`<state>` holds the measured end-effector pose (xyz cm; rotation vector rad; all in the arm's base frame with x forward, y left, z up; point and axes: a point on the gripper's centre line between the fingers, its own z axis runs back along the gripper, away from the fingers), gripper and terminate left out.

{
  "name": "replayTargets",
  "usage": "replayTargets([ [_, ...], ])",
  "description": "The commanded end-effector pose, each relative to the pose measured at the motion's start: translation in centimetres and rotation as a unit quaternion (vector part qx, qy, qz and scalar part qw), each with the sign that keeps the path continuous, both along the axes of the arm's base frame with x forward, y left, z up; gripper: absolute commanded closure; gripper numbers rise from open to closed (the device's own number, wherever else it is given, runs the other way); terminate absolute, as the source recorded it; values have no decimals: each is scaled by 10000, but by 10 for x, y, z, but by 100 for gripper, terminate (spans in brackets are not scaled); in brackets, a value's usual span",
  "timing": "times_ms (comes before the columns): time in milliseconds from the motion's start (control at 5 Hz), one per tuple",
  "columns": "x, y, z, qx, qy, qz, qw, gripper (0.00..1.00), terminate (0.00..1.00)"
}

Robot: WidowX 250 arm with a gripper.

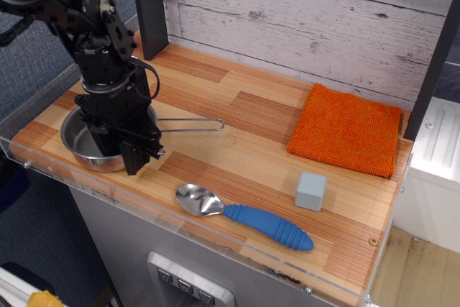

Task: Move pot up, to left of orange cloth.

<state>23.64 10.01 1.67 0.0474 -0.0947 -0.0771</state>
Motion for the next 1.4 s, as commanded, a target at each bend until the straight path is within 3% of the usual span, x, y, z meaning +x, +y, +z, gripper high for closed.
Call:
replayTargets([
  [0,4,0,12,8,-241,-19,9997,100,0],
  [600,14,-1,29,-253,-489,127,9984,100,0],
  [1200,72,8,73,-198,-1079,-30,9940,100,0],
])
